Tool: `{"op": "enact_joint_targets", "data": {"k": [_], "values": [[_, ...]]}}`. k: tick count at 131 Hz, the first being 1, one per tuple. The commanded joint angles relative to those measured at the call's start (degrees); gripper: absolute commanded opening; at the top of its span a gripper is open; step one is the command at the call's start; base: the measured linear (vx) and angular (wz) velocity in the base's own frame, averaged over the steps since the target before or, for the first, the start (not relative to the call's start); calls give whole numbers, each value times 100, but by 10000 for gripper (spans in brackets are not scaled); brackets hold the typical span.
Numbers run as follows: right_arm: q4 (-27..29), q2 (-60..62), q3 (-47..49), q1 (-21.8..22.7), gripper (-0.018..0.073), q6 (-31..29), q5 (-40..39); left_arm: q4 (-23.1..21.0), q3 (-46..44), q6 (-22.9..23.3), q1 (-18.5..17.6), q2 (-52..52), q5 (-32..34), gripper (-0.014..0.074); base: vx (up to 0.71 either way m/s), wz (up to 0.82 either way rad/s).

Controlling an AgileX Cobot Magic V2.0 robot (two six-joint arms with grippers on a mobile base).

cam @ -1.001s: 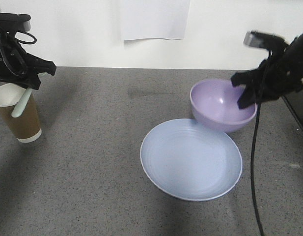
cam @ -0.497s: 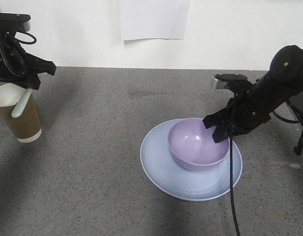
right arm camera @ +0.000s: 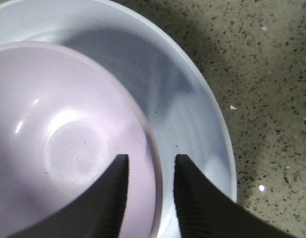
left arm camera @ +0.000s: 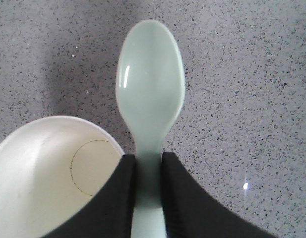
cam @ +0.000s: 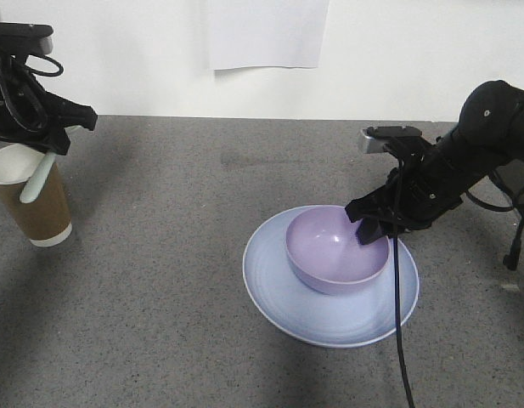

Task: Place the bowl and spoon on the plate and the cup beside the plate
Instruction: 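Lower the lavender bowl with the right gripper onto the light blue plate, then open the right gripper and raise it away from the bowl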

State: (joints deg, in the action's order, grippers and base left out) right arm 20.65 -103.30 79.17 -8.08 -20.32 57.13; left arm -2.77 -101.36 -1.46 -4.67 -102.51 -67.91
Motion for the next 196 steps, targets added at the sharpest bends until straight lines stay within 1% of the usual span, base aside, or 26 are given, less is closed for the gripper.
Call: {"op": "enact_joint_targets", "data": {"k": [1, 10, 31, 60, 75, 86, 108, 126, 138, 150, 163, 176, 186, 190, 191, 196], "values": [[40, 230, 139, 3, 324, -58, -103, -40, -181, 23, -20, 302, 186, -8, 0, 0], [-12, 230, 139, 3, 343, -54, -121, -40, -181, 23, -20, 302, 186, -8, 0, 0], [-222, 338, 157, 10, 344, 60, -148, -40, -181, 23, -20, 302, 186, -8, 0, 0], [-796, 733, 157, 10, 344, 544, -375, -40, -181, 23, -20, 302, 186, -8, 0, 0], [-1088, 950, 157, 10, 344, 788, -365, -40, -181, 23, -20, 302, 186, -8, 0, 0], [-1353, 1154, 157, 10, 344, 1136, -331, -40, -181, 23, -20, 302, 186, -8, 0, 0], [-1848, 1525, 157, 10, 344, 1603, -285, -40, -181, 23, -20, 302, 186, -8, 0, 0], [-2117, 1844, 157, 10, 337, 1798, -181, -40, -181, 23, -20, 302, 186, -8, 0, 0], [-2249, 2050, 157, 14, 308, 1840, -178, -40, -181, 23, -20, 302, 186, -8, 0, 0], [-2461, 2270, 157, 14, 258, 2102, -191, -40, -181, 23, -20, 302, 186, -8, 0, 0], [-2841, 2478, 157, 14, 175, 2311, -140, -40, -181, 23, -20, 302, 186, -8, 0, 0], [-3067, 2613, 157, 14, 111, 2375, -17, -40, -181, 23, -20, 302, 186, -8, 0, 0], [-3253, 2698, 157, 16, 46, 2424, 71, -40, -181, 23, -20, 302, 186, -8, 0, 0], [-3311, 2737, 157, 60, 20, 2480, 71, -40, -181, 23, -20, 302, 186, -8, 0, 0], [-3315, 2749, 157, 97, 0, 2511, 71, -40, -181, 23, -20, 302, 186, -8, 0, 0], [-3298, 2779, 157, 197, -15, 2545, 71, -40, -181, 23, -20, 302, 186, -8, 0, 0]]}}
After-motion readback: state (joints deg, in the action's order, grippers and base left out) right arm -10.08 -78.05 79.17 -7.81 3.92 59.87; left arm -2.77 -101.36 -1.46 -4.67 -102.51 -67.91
